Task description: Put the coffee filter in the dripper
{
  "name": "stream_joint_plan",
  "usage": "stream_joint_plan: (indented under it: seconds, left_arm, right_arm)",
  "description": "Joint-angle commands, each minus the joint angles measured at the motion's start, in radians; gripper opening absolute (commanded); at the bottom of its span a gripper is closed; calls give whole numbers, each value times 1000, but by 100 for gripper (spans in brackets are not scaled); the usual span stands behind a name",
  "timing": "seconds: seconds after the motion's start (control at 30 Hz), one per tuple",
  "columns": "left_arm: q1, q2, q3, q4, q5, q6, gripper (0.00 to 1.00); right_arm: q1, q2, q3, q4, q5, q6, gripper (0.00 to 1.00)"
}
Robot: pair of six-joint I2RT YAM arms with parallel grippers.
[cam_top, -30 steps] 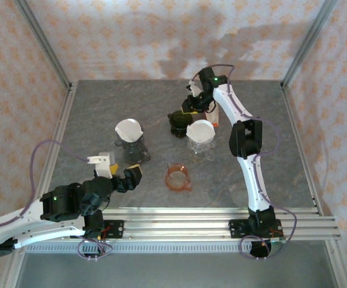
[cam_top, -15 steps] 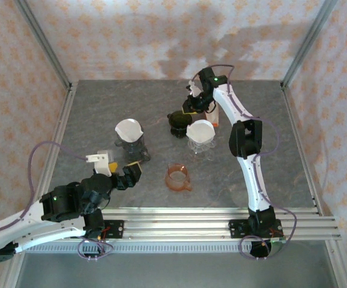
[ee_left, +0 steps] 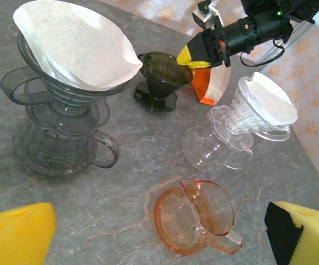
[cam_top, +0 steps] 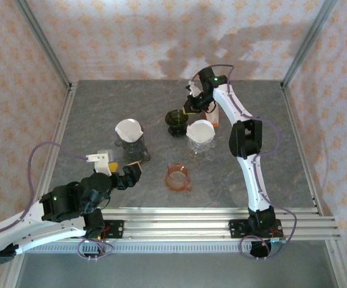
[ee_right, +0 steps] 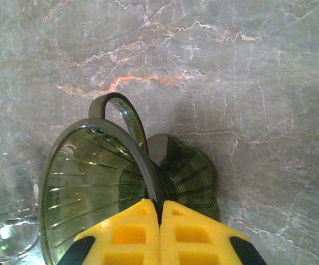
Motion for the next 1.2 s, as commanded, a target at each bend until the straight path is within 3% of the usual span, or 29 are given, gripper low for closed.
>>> stream_joint_plan:
  seconds: [0.0,0.8,1.17]
  left_arm:
    - [6,-2,-13,16,-4,-5,97]
    - [11,-16,-22,14,-5,-6,98]
    - [13,-39,-30,13,-8,-10,97]
  right_arm:
    - [-5,-25,-31,33,-6,28,0]
    - [-30,-192,-26,235,8,242,0]
    - [-30,-366,-56,272,33,323,0]
